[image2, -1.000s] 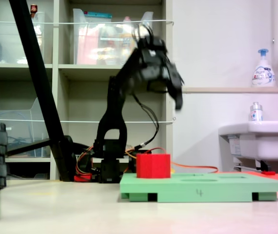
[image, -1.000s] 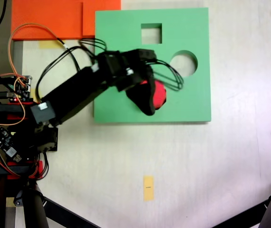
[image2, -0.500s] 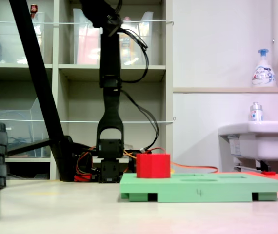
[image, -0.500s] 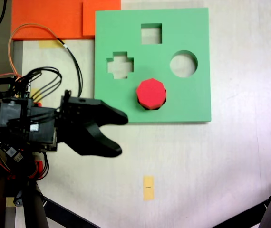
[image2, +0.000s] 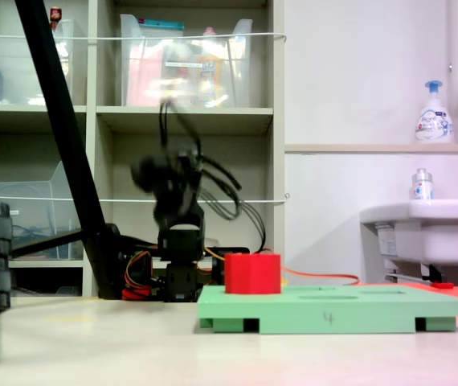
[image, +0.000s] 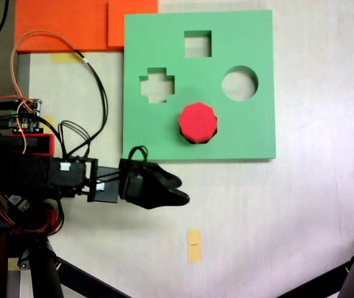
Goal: Put the octagonal pillar block into the corresponding hole
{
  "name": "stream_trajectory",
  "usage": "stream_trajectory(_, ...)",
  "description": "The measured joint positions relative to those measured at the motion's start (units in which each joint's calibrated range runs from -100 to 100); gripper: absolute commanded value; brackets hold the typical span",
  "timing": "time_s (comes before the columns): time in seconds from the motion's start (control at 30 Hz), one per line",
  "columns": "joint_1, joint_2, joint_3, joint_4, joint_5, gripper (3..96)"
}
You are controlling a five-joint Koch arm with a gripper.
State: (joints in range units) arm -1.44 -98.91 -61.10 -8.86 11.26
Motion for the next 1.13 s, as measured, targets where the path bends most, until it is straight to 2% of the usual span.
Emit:
stream_trajectory(0.13, 1.4, -0.3, -27.3, 11.3, -5.3, 48.6)
stream_trajectory(0.27, 1.5, -0.5, -38.0, 19.9, -7.0, 48.6)
stream_trajectory(1.13, 1.0, -0.5, -37.9, 16.4, -7.0, 48.6)
